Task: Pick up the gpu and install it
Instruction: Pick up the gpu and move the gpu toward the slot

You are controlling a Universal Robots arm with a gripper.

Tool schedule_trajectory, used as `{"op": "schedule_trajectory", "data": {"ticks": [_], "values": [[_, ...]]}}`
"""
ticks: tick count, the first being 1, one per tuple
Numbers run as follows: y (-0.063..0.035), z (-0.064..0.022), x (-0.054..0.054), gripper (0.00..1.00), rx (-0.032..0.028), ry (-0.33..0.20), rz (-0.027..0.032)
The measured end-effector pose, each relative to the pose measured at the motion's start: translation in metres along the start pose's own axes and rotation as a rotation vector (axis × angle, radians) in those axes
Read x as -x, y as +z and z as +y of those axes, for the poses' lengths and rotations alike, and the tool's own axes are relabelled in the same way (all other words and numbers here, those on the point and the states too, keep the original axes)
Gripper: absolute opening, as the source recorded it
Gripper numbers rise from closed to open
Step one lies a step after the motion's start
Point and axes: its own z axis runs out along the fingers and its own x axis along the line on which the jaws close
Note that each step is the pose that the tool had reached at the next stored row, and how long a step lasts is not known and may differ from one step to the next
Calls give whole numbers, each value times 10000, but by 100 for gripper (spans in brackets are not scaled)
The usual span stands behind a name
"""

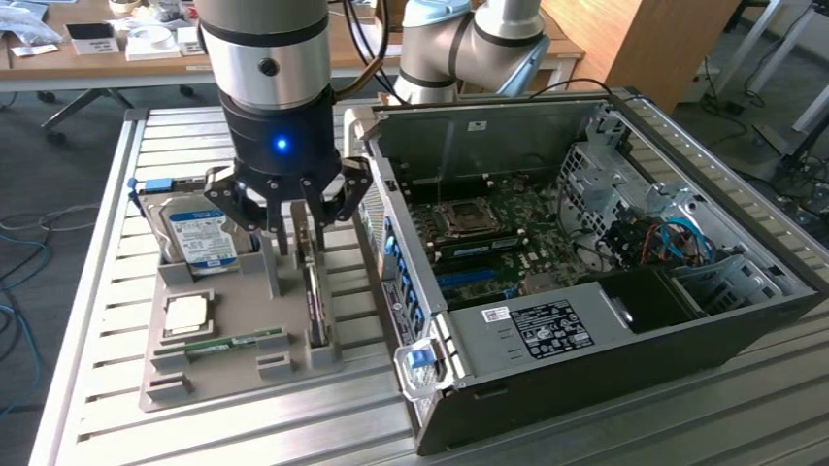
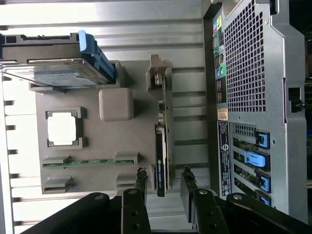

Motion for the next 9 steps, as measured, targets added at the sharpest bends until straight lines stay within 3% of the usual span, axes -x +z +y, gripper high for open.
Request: {"op": "schedule_trajectory", "data": {"ticks": [9], "values": [[10,0,0,42,0,0,0]]}}
